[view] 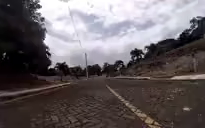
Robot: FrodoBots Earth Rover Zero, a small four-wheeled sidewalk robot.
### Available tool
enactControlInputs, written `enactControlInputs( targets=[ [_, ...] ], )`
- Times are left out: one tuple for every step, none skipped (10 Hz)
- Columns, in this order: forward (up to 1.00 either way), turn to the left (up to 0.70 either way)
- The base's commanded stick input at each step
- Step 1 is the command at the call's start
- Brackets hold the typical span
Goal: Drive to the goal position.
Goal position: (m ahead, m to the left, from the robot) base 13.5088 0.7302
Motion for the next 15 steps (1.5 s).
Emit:
enactControlInputs(
  targets=[
    [0.7, 0.0],
    [0.7, 0.08],
    [0.7, 0.19],
    [0.7, 0.0],
    [0.7, 0.0],
    [0.7, 0.0],
    [0.7, 0.0],
    [0.7, 0.0],
    [0.7, 0.0],
    [0.7, 0.0],
    [0.7, 0.1],
    [0.7, 0.2],
    [0.7, 0.0],
    [0.7, 0.0],
    [0.7, 0.0]
  ],
)
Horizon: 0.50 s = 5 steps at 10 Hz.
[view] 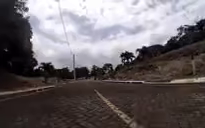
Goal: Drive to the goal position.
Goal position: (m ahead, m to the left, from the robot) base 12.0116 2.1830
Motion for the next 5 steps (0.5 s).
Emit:
enactControlInputs(
  targets=[
    [0.7, 0.0],
    [0.7, 0.0],
    [0.7, 0.0],
    [0.7, 0.0],
    [0.7, 0.11]
  ],
)
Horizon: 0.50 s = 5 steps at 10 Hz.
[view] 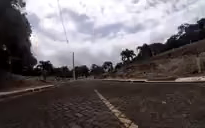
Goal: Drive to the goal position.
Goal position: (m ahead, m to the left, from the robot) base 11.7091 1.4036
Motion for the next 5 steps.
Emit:
enactControlInputs(
  targets=[
    [0.7, 0.25],
    [0.7, 0.01],
    [0.7, 0.0],
    [0.7, 0.0],
    [0.7, 0.0]
  ],
)
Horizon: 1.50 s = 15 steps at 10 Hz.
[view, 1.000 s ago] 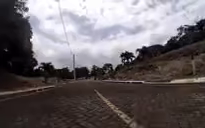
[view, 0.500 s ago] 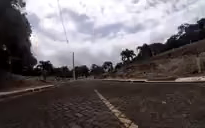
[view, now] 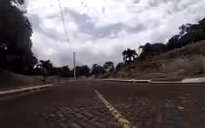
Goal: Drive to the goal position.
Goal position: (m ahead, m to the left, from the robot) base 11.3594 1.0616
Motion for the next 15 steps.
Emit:
enactControlInputs(
  targets=[
    [0.7, 0.0],
    [0.7, 0.0],
    [0.7, 0.0],
    [0.7, 0.0],
    [0.7, 0.0],
    [0.7, 0.0],
    [0.7, 0.0],
    [0.7, 0.0],
    [0.7, 0.0],
    [0.7, 0.0],
    [0.7, 0.0],
    [0.7, 0.0],
    [0.7, 0.0],
    [0.7, 0.0],
    [0.7, 0.0]
  ],
)
